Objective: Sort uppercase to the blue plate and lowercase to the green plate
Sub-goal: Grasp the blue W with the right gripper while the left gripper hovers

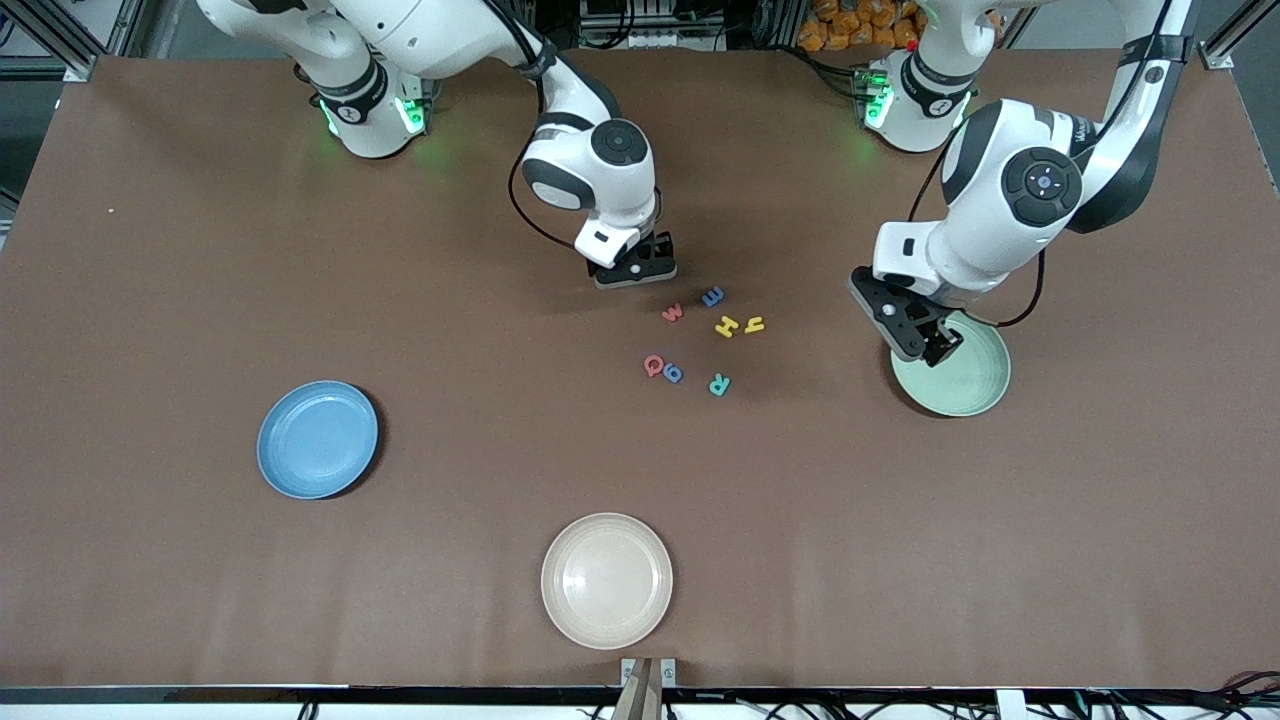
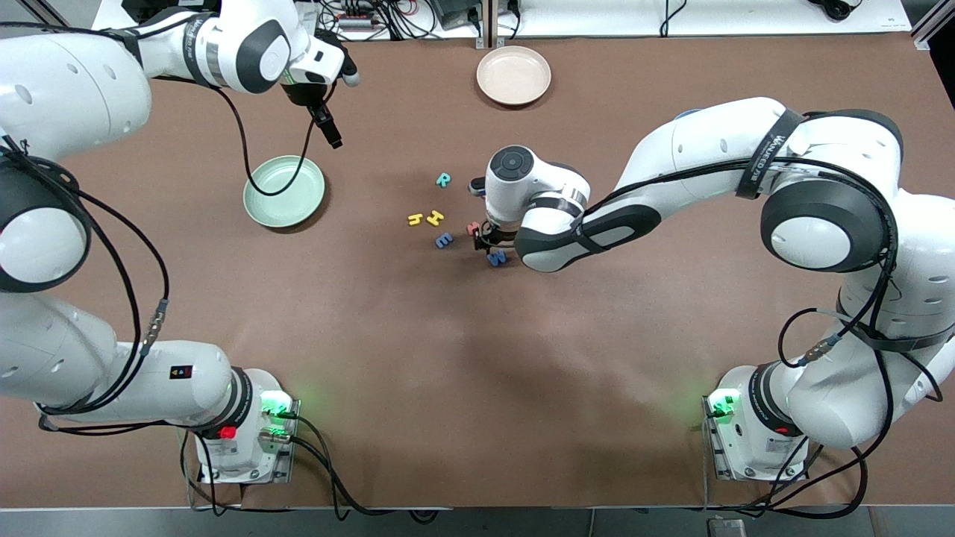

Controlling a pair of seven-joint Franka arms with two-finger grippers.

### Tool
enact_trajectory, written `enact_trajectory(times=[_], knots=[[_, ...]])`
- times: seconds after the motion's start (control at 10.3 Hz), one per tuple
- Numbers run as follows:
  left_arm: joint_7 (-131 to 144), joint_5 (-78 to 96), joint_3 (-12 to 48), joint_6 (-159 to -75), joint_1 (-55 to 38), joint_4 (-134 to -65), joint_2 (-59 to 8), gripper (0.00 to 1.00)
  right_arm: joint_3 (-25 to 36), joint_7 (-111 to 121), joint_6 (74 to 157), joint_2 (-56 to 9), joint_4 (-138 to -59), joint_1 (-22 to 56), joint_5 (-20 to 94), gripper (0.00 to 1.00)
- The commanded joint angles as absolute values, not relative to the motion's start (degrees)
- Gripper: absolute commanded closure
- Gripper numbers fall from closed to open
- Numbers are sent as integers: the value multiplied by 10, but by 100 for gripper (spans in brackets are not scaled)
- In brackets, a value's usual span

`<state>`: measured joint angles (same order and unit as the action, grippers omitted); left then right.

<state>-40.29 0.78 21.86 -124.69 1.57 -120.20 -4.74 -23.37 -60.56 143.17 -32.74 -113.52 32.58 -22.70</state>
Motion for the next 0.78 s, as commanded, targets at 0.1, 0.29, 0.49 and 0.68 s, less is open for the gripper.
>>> enact_trajectory(times=[0.1,0.29,0.49,0.68], knots=[[-403,4,223,-1259,21,-1217,-34,0,-240,-649,1441,-353,-1127,331,-263,14],[-416,4,234,-1284,19,-1230,-35,0,-240,-672,1443,-366,-1122,330,-290,19],[-465,4,238,-1304,19,-1245,-35,0,-240,-679,1442,-373,-1115,330,-292,25],[-503,4,238,-1312,20,-1250,-35,0,-240,-679,1441,-379,-1104,331,-293,44]])
